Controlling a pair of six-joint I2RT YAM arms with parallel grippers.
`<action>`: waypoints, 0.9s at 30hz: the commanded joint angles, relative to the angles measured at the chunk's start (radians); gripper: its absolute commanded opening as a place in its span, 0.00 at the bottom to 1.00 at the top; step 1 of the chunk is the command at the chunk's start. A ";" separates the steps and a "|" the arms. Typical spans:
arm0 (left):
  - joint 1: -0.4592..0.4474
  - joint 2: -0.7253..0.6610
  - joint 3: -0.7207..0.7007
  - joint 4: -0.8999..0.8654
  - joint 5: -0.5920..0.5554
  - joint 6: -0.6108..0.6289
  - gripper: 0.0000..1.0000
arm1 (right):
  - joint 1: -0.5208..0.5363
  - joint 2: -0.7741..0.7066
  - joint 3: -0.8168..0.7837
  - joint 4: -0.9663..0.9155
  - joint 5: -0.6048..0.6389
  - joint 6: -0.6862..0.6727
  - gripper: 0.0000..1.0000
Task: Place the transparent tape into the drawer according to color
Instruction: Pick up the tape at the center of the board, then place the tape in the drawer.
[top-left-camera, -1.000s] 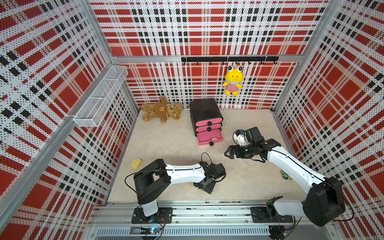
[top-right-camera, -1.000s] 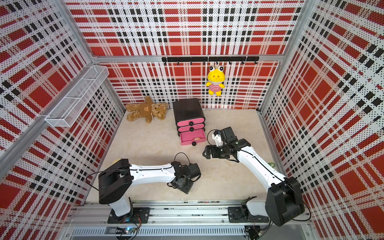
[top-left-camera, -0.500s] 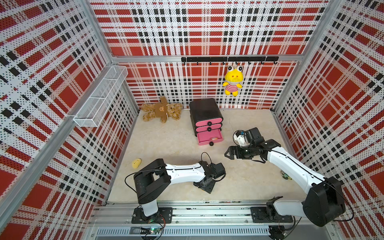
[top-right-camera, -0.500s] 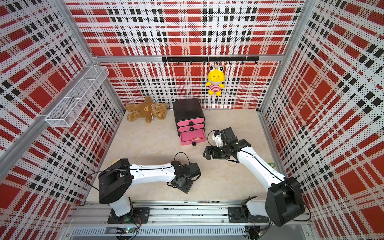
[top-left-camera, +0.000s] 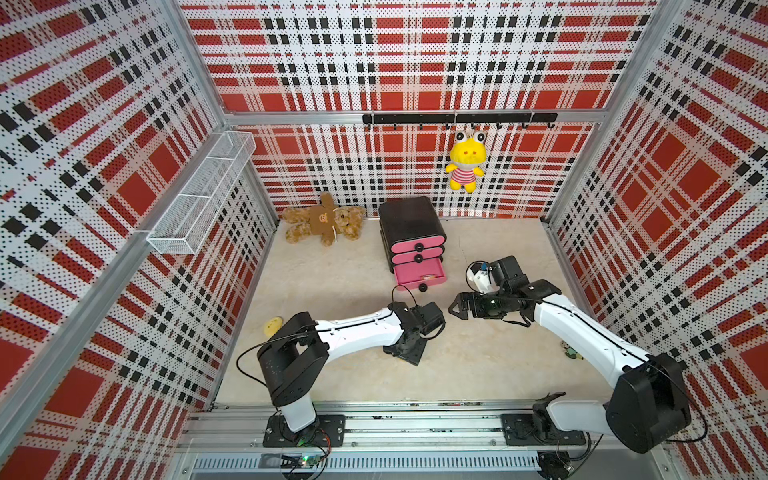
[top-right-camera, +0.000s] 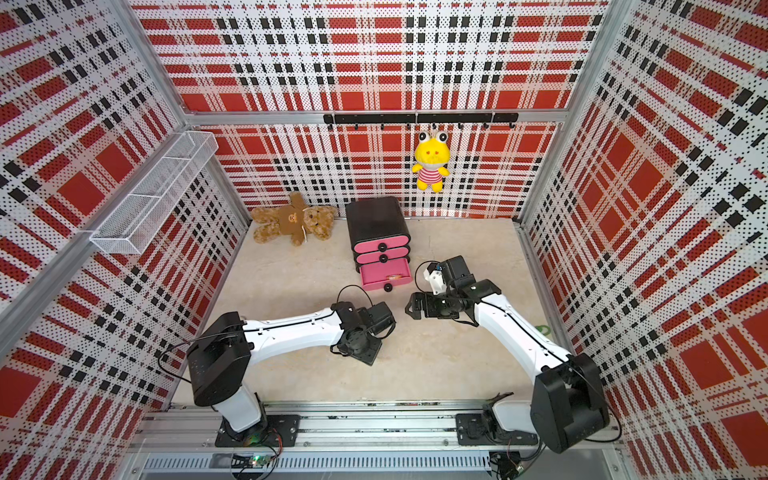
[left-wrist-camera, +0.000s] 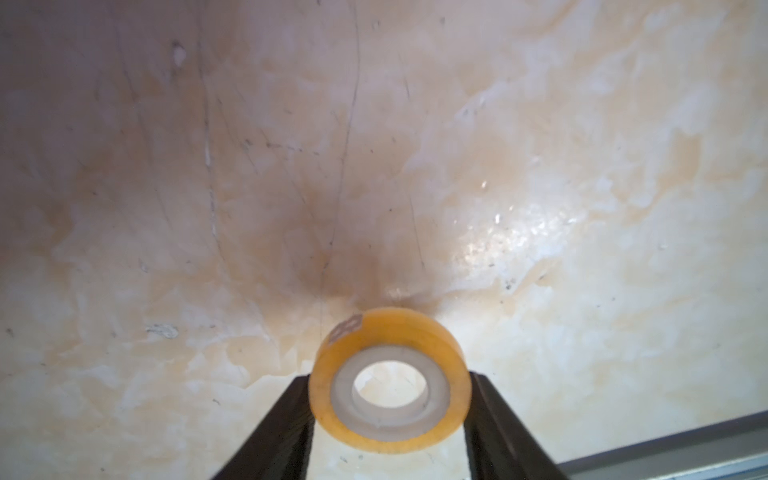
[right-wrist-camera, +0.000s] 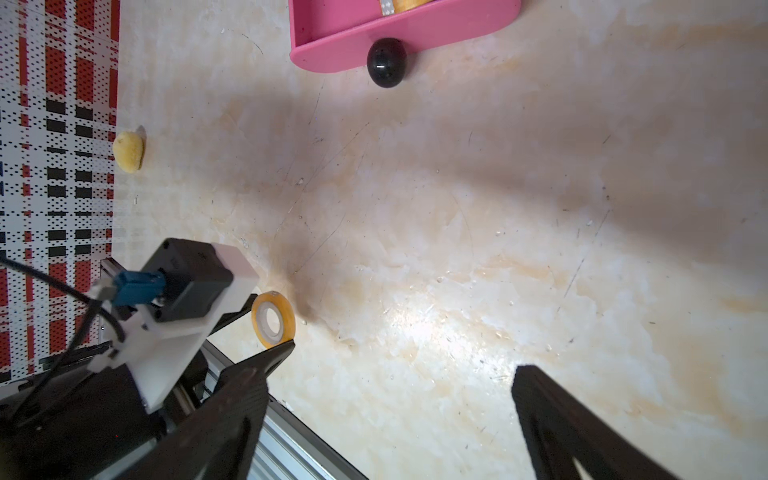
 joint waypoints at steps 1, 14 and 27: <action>0.032 -0.026 0.046 -0.041 -0.027 0.042 0.00 | -0.012 -0.017 -0.017 0.015 -0.004 0.001 1.00; 0.215 0.031 0.303 -0.079 -0.100 0.161 0.00 | -0.021 -0.010 -0.058 0.052 0.003 0.019 1.00; 0.286 0.263 0.632 -0.022 -0.125 0.235 0.00 | -0.033 -0.006 -0.068 0.067 0.002 0.028 1.00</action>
